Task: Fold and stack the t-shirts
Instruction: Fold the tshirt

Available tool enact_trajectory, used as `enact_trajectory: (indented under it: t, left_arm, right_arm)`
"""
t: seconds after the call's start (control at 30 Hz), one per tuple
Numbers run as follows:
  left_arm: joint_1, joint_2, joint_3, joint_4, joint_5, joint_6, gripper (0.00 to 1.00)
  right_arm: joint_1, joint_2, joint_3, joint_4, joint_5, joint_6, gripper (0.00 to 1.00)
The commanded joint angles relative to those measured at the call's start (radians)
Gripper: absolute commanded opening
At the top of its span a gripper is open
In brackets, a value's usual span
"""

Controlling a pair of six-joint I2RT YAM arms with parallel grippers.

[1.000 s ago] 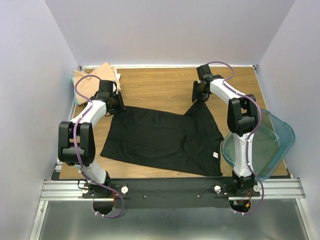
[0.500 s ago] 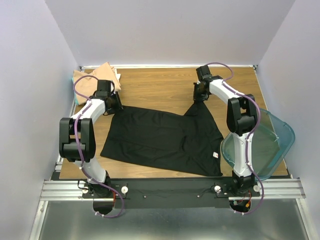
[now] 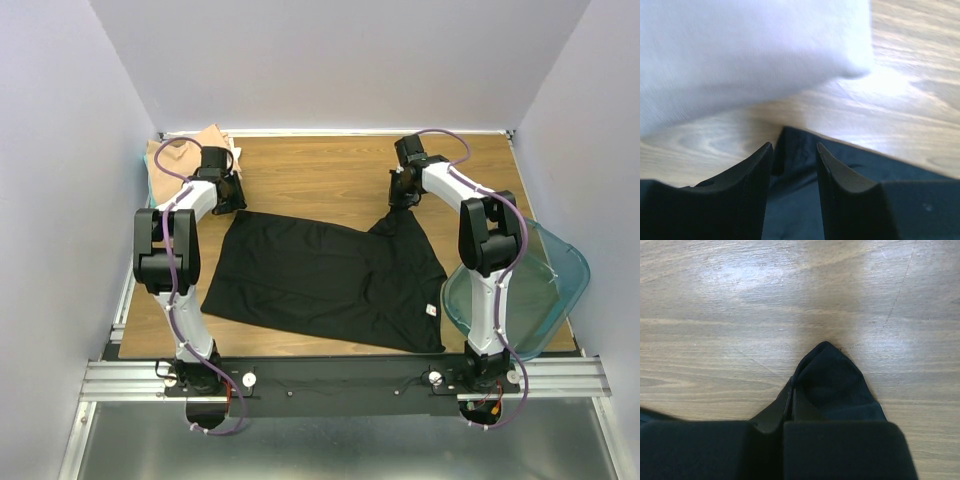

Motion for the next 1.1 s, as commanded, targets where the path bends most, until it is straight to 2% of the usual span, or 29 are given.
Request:
enact_trajectory:
  t: [0.0,0.43,0.47,0.7,0.87,1.07]
  left_arm:
    - [0.003,0.027,0.012,-0.012,-0.066,0.026,0.48]
    - [0.003,0.050,-0.012,0.022,0.036,0.009,0.37]
    - [0.003,0.051,-0.014,0.027,0.042,0.008,0.29]
    - [0.003,0.042,-0.037,0.039,0.088,0.000,0.20]
    - [0.003,0.047,-0.040,0.047,0.108,0.006,0.00]
    - [0.005,0.073,0.021,0.041,0.129,0.011,0.00]
  right_arm:
    - [-0.001,-0.043,-0.014,-0.005,-0.007,0.018,0.00]
    - [-0.001,-0.072,-0.037,-0.007,-0.015,0.029,0.00]
    - [-0.003,-0.070,-0.039,-0.007,-0.015,0.030,0.00]
    - [-0.001,-0.081,-0.050,-0.007,-0.012,0.038,0.00]
    - [-0.003,-0.075,-0.034,-0.007,-0.012,0.040,0.01]
    - [-0.009,-0.041,0.019,-0.014,0.008,0.046,0.00]
